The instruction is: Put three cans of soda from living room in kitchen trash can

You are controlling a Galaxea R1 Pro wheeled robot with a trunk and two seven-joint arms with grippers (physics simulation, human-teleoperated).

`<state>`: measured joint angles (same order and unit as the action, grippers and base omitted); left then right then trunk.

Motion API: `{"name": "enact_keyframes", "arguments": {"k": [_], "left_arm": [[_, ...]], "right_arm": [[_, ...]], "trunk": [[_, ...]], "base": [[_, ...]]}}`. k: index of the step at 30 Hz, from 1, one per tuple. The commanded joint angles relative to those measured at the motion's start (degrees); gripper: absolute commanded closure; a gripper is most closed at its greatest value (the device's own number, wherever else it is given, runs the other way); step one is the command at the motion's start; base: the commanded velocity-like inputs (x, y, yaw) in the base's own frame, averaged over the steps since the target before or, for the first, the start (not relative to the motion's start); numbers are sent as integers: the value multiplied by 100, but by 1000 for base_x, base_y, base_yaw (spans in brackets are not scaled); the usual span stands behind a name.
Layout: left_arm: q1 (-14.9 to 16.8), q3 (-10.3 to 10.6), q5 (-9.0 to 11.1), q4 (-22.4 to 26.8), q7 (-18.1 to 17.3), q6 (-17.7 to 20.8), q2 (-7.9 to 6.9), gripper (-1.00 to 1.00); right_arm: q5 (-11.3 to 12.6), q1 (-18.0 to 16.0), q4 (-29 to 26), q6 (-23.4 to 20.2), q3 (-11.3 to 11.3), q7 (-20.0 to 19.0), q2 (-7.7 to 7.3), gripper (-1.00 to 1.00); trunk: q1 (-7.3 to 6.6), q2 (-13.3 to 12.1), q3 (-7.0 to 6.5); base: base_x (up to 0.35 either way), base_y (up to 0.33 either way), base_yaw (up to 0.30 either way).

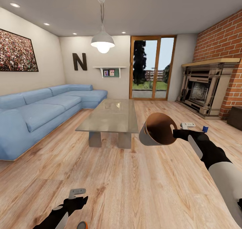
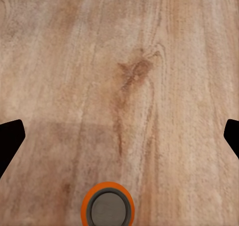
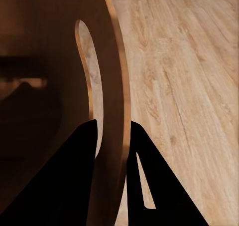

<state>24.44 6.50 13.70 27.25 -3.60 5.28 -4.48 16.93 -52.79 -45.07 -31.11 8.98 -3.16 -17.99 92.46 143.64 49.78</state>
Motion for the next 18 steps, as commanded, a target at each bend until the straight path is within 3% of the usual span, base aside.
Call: {"name": "enact_keyframes", "arguments": {"k": [1,18], "left_arm": [[0,0,0,-1,0,0,0,-100],[0,0,0,-1,0,0,3,-100]], "right_arm": [[29,-4,-8,0,-14,-35,0,100],[30,33,-55,8,-19,-55,-3,100]], "trunk": [[-1,1,-1],[-1,1,-1]], "base": [[0,0,0],[0,0,0]]}}
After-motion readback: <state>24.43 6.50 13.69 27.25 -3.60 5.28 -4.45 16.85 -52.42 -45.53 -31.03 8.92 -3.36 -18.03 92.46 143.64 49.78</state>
